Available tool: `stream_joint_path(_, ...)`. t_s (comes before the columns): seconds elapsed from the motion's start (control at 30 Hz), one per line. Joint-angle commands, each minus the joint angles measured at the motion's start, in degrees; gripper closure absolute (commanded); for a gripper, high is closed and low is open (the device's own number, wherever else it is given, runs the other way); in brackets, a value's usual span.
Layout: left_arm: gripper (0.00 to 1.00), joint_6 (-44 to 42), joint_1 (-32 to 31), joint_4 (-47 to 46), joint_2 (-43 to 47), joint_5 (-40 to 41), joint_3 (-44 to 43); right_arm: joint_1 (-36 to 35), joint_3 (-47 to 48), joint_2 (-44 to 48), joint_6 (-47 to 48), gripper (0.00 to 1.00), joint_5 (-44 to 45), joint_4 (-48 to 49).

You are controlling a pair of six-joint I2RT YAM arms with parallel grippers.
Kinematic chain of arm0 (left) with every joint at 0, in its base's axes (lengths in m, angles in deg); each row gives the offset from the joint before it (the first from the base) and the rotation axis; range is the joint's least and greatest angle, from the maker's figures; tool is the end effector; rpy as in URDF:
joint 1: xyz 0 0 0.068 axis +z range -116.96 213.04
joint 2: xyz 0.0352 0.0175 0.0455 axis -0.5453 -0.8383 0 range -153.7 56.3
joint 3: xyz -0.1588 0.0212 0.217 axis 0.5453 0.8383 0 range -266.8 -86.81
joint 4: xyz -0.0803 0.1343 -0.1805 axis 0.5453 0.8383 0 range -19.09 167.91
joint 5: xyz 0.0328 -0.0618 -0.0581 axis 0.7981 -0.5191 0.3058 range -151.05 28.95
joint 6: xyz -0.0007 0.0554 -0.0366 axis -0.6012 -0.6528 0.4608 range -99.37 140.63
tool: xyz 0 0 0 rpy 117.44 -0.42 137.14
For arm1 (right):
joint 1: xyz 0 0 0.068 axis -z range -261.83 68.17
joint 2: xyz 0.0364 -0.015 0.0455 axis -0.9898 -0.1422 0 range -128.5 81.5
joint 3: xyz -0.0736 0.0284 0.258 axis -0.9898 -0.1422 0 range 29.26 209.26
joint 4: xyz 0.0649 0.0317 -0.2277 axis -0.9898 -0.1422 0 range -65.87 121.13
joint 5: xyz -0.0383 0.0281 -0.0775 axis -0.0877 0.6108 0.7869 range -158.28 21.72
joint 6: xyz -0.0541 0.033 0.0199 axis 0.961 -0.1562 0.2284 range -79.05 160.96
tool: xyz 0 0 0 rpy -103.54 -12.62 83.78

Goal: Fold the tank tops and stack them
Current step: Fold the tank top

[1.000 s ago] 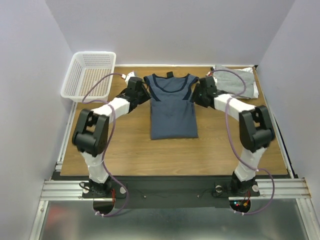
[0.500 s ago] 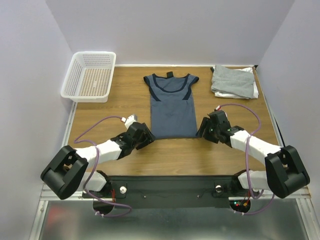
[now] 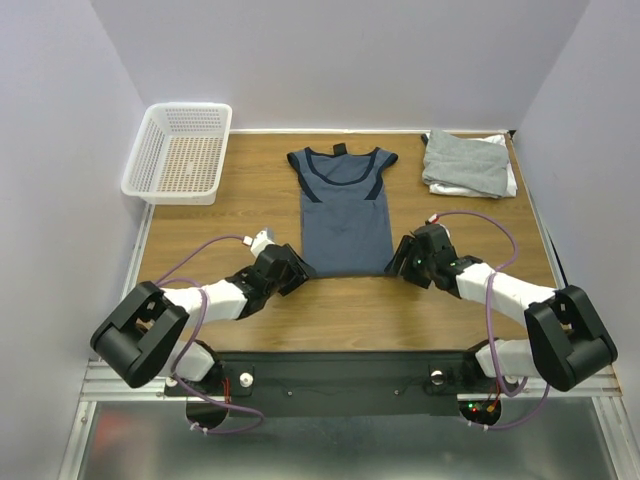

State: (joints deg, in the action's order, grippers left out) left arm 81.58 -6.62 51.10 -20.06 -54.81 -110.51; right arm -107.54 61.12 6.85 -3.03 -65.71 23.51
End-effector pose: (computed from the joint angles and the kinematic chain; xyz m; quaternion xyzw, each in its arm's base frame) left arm 0.1932 -0.1528 0.1593 -0.1876 0.8570 -0.3370 0.3418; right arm 0.2121 0.0995 0.1615 0.1569 0.9275 0.1762 0.2899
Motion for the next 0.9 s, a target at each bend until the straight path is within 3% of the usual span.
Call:
stream_joint_path(0.0, 0.41, 1.8, -0.24, -0.58, -2.74, -0.09, -0.2, -0.74, -0.83, 0.65, -1.63, 0.33, 0.51, 3.22)
stream_joint_path(0.13, 0.46, 2.68, -0.24, -0.58, -3.71, 0.53, -0.38, -0.74, -0.48, -0.75, -1.98, 0.33, 0.68, 4.19)
stream_joint_path(0.27, 0.49, 2.51, -0.24, -0.31, -4.33, 0.97, -1.17, -0.74, -0.04, -3.13, -2.33, 0.45, 1.3, 4.98)
stream_joint_path(0.43, 0.55, 1.54, -0.16, 0.83, -5.56, 1.23, -2.84, -0.74, 0.75, -5.68, -2.59, 0.49, 1.65, 6.21)
stream_joint_path(0.53, 0.6, 0.58, -0.24, 1.71, -6.08, 1.49, -3.89, -0.74, 1.98, -7.08, -2.16, 0.58, 1.65, 6.39)
stream_joint_path(0.63, 0.73, -0.92, -0.24, 2.32, -6.87, 1.76, -5.21, -0.74, 3.03, -7.96, -1.45, 0.7, 1.65, 6.39)
stream_joint_path(0.67, 0.84, -1.35, -0.24, 2.76, -7.14, 1.67, -6.26, -0.74, 3.21, -8.05, -1.28, 0.77, 1.74, 6.39)
stream_joint_path(0.73, 0.97, -2.23, -0.24, 3.81, -7.67, 1.41, -7.23, -0.74, 3.65, -7.97, -0.32, 0.87, 1.22, 6.12)
stream_joint_path(0.77, 1.0, -3.37, -0.24, 4.69, -7.49, 0.71, -8.19, -0.74, 3.65, -7.7, 0.13, 0.94, 0.86, 5.51)
stream_joint_path(0.87, 1.0, -4.43, -0.51, 6.88, -6.18, -0.87, -8.55, -0.74, 3.65, -6.3, 1.18, 1.0, -0.19, 3.67)
